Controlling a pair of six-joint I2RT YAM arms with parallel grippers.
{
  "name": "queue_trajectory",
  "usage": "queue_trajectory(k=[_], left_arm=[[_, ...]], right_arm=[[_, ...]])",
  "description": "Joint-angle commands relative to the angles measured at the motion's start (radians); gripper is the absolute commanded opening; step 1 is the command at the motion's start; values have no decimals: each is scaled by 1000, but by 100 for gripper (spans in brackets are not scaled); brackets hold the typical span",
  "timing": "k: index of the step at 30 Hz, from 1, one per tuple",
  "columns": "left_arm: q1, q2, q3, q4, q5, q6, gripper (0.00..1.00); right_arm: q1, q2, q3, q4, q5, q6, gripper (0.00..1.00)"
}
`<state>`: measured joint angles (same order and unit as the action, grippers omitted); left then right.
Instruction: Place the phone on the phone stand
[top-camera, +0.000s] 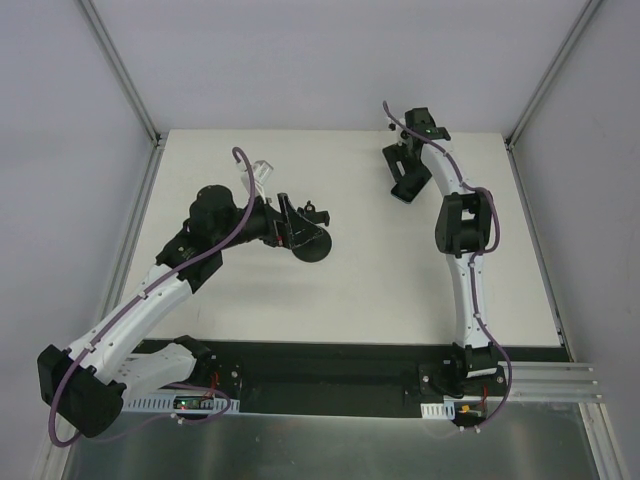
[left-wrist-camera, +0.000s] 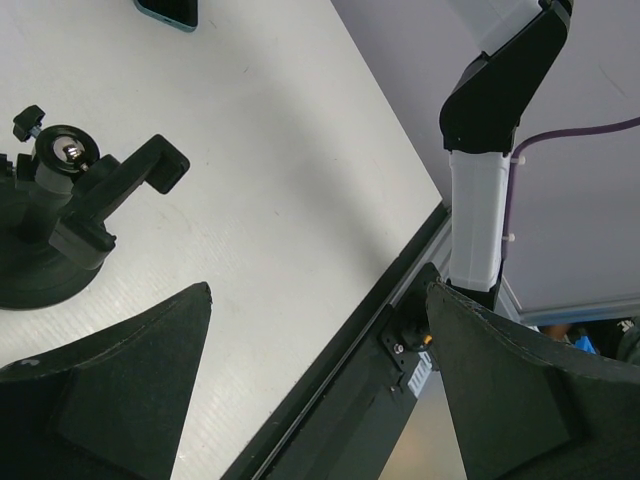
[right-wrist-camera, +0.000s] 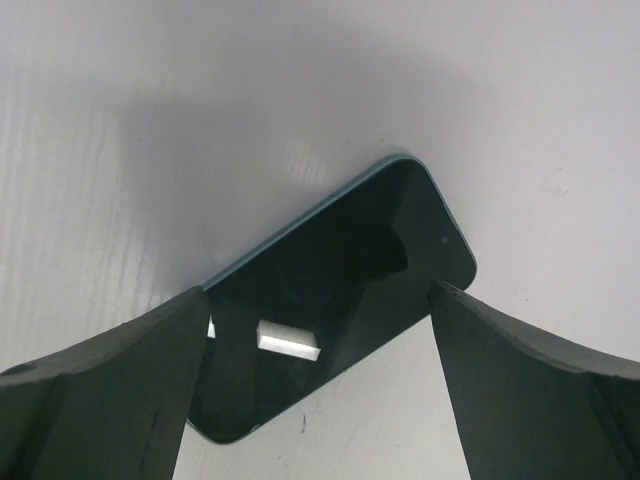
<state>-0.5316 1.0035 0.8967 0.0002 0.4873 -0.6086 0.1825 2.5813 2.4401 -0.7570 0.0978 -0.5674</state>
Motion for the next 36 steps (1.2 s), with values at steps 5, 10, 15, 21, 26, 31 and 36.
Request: queue_trajectory(k=[5, 10, 15, 21, 26, 31, 36], left_arm=[[-18, -13, 33, 4, 4, 23, 87], [-19, -38, 24, 4, 11, 21, 87], [-22, -72, 5, 4, 7, 12, 87], [-22, -80, -1, -25, 2, 21, 87], [-22, -75, -1, -25, -4, 26, 87], [-22, -75, -5, -26, 5, 20, 87], [-21, -78, 5, -29, 2, 21, 88]], right_arm=[[5, -39, -84, -117, 109, -9, 98], [5, -118, -190, -119, 71, 75, 97], [38, -188, -269, 14, 59, 25, 97], [58, -28, 23, -121, 37, -11, 96], [75, -9, -23, -48, 89, -58, 96], [75, 23, 27, -65, 92, -92, 96], [75, 10, -42, -102, 224, -106, 96]])
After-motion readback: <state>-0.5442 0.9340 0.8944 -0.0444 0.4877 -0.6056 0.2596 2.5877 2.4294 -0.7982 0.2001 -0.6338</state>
